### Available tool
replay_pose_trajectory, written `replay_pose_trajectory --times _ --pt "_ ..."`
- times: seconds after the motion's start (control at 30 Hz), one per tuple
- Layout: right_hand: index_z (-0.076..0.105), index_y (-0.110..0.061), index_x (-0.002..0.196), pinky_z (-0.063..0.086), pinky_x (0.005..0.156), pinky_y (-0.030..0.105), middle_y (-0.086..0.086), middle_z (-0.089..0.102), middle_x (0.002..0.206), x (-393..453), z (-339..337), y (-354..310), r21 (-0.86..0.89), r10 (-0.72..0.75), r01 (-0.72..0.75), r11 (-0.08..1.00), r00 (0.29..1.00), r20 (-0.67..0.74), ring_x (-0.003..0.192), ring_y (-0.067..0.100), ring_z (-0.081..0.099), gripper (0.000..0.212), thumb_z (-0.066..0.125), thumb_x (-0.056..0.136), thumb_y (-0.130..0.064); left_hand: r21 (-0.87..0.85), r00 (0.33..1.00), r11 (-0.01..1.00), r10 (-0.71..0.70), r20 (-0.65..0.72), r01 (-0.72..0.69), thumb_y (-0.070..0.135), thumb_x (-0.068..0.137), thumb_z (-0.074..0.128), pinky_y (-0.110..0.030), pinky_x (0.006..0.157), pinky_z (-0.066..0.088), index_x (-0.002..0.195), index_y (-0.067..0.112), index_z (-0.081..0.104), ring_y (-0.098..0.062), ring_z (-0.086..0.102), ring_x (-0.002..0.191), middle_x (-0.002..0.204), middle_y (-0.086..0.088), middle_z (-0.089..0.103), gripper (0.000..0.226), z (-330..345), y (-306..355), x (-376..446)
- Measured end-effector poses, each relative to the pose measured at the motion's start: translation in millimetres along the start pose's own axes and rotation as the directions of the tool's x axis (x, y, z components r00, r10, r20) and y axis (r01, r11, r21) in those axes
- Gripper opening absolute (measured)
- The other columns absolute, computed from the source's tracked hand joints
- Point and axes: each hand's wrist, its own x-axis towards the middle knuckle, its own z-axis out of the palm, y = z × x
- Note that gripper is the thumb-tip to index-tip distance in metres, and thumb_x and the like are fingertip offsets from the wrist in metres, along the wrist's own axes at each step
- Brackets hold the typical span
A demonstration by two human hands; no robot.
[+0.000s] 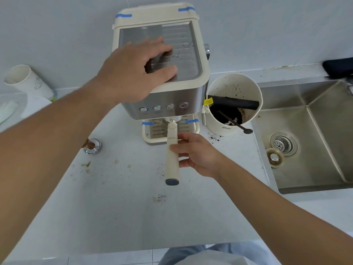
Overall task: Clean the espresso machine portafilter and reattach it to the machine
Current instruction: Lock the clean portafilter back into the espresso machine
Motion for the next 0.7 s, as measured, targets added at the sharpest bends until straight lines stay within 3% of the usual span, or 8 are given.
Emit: replay_pose_trajectory --times 0.13,0.23,0.4,0.7 --pt "0.063 -0.018 0.11 0.06 0.073 0.036 0.003 0.065 0.096 7 4 -1 0.036 -0.015 0.015 0.999 1.0 0.012 0.086 0.018 0.067 0.026 0.06 0.091 -0.001 -0.009 1.0 1.0 0.004 -0.009 -0.004 0.061 0.087 0.047 -0.043 0.117 0.022 0.139 0.038 0.044 -0.013 0.031 0.143 0.155 0.013 0.035 0.058 2 -2 2" --pt "0.061 -0.012 0.121 0.059 0.075 0.038 0.0 0.068 0.097 13 10 0 0.066 -0.027 0.026 0.998 1.0 0.015 0.089 0.019 0.066 0.033 0.06 0.091 0.0 -0.018 1.0 1.0 0.023 0.018 -0.022 0.061 0.085 0.048 -0.039 0.115 0.024 0.14 0.04 0.043 -0.013 0.033 0.142 0.154 0.017 0.036 0.059 0 -8 3" --pt "0.063 -0.011 0.122 0.059 0.074 0.035 -0.008 0.073 0.089 17 15 1 0.078 -0.053 0.051 0.996 0.998 0.019 0.086 0.015 0.068 0.033 0.06 0.091 0.001 -0.146 0.993 0.988 0.066 0.103 -0.05 0.04 0.091 0.058 -0.016 0.11 0.015 0.14 0.041 0.044 0.006 0.029 0.137 0.153 0.021 0.034 0.05 -8 -30 9" --pt "0.059 -0.009 0.122 0.059 0.073 0.034 0.003 0.07 0.106 28 23 -2 0.121 -0.068 0.073 0.99 0.997 -0.042 0.091 0.02 0.068 0.036 0.064 0.088 0.001 -0.15 0.994 0.987 0.076 0.082 -0.063 0.052 0.084 0.053 -0.033 0.119 0.018 0.139 0.042 0.046 0.001 0.029 0.141 0.152 0.02 0.036 0.056 -5 -32 10"
